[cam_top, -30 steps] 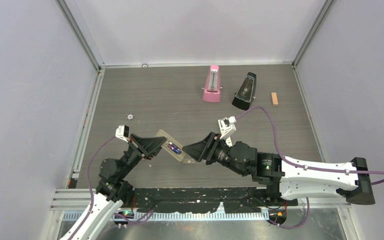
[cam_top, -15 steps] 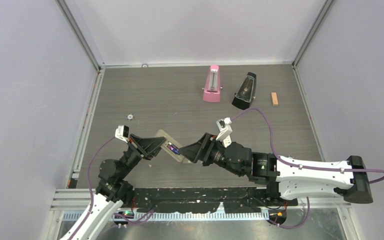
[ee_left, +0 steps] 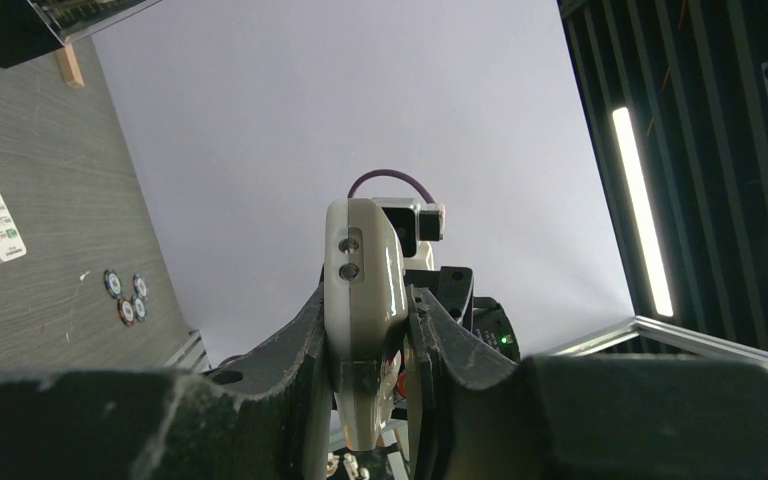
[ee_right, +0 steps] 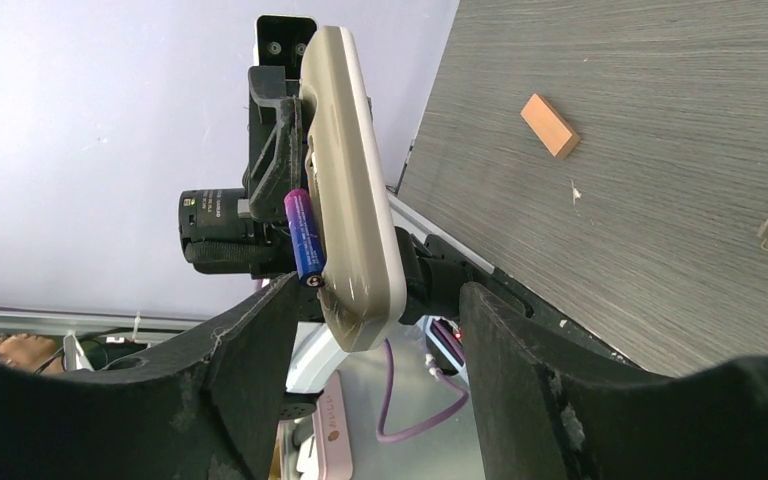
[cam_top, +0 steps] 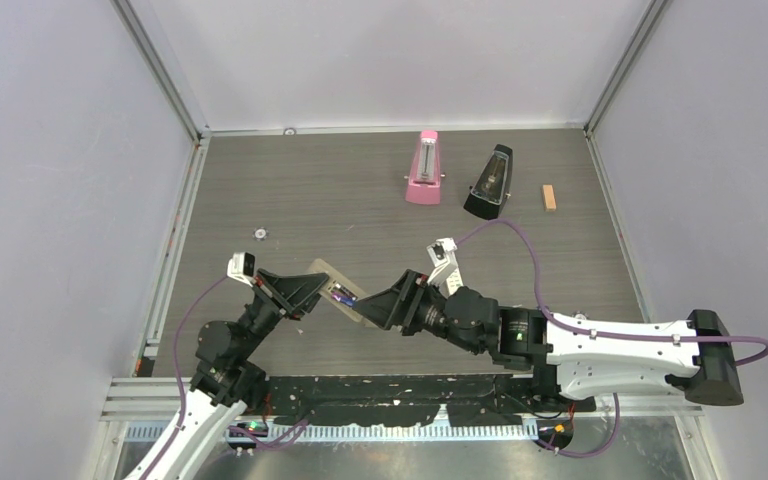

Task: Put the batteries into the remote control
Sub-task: Load the battery into the remote control.

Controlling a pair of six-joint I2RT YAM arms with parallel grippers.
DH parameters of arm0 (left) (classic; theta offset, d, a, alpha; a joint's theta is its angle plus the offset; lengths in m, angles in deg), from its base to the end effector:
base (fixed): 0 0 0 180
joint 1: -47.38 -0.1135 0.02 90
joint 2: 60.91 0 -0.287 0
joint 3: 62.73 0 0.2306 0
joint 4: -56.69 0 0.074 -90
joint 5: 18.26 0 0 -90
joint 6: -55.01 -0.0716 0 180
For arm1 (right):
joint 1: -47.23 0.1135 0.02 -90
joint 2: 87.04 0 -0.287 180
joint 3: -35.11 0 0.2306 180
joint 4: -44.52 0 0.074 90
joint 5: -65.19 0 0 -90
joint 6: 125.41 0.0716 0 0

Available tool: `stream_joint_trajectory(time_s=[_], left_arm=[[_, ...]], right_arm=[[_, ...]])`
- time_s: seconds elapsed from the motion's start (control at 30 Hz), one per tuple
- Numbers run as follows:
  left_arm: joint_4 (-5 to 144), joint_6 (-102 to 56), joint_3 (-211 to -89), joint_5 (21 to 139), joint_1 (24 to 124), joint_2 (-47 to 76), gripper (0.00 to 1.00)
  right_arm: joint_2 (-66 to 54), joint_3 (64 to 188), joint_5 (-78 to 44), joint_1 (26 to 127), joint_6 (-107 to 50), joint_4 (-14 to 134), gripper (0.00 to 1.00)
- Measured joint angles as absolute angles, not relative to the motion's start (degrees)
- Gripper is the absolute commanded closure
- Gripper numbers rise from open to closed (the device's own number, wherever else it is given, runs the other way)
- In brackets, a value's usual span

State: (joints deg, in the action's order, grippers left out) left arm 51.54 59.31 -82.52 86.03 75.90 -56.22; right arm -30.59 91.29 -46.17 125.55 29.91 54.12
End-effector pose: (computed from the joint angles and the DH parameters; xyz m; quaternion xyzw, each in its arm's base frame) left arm 0.0716 -0.0590 0.2467 -0.2224 0.5318 -0.7488 0.3271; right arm 0.0722 0.2205 0.3275 0.0334 0.7607 0.5567 0.3321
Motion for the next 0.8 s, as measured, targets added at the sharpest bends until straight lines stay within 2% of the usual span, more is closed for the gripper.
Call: stream_joint_trajectory(time_s=[0.27,0.5,0.8], left_arm=[[52.0,59.4,-82.5,85.8,75.9,-56.2,1.00],[53.0,59.4,-82.5,85.8,75.9,-56.5,1.00],[60.7,59.1,-82.7,85.1,75.9,-58.9,1.00]], right_arm=[[-29.7,91.3,-46.1,125.6,30.4,53.4,0.35],[-29.4,91.3,-46.1,125.6,30.7,53.3,0.23],[-29.4,91.3,-46.2,125.6,30.6,53.4,0.20]])
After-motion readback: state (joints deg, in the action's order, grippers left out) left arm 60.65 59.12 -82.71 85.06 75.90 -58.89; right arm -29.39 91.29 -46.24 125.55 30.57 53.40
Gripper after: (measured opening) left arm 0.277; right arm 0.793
